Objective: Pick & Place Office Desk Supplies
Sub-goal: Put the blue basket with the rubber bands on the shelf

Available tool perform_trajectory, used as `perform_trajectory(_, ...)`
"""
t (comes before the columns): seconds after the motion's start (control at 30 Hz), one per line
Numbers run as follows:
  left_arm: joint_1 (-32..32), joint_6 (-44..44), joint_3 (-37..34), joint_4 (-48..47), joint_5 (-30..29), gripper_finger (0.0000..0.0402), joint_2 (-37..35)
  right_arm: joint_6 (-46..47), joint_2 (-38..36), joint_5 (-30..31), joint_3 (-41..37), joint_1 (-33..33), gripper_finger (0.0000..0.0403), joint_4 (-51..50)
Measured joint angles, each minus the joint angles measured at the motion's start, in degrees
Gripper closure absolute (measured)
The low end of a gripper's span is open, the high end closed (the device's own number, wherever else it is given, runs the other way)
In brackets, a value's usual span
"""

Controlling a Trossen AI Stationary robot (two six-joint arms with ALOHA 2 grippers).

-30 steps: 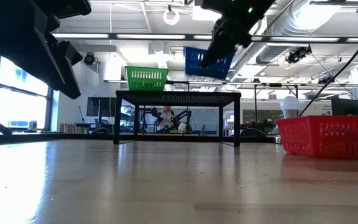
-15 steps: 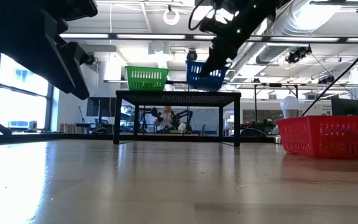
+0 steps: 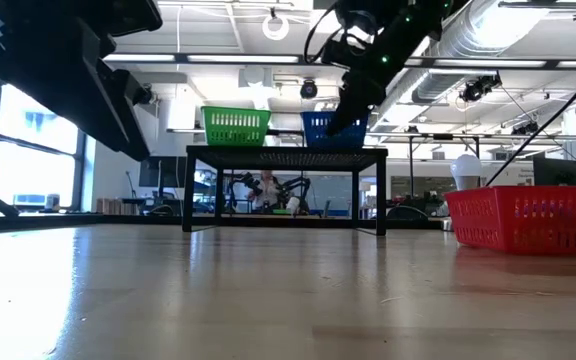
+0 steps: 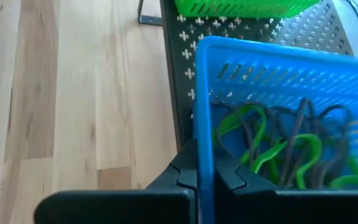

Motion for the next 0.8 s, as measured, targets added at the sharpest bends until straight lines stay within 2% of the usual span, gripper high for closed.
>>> perform_trajectory(0.2, 0.0, 0.0, 0.0, 0.15, 0.02, 0.0232, 0.0, -0.34, 0.79, -1.66, 0.0, 0.31, 0.0399, 1.21)
perform_trajectory(0.47, 0.0, 0.02, 0.0, 0.13, 0.07, 0.0232, 0.0, -3.27, 0.79, 4.45, 0.0, 1.78, 0.0397, 2.84)
perform_trajectory(0.8, 0.0, 0.02, 0.0, 0.12, 0.15, 0.0232, 0.0, -4.57, 0.78, 4.74, -0.02, 2.04, 0.0365, 5.51)
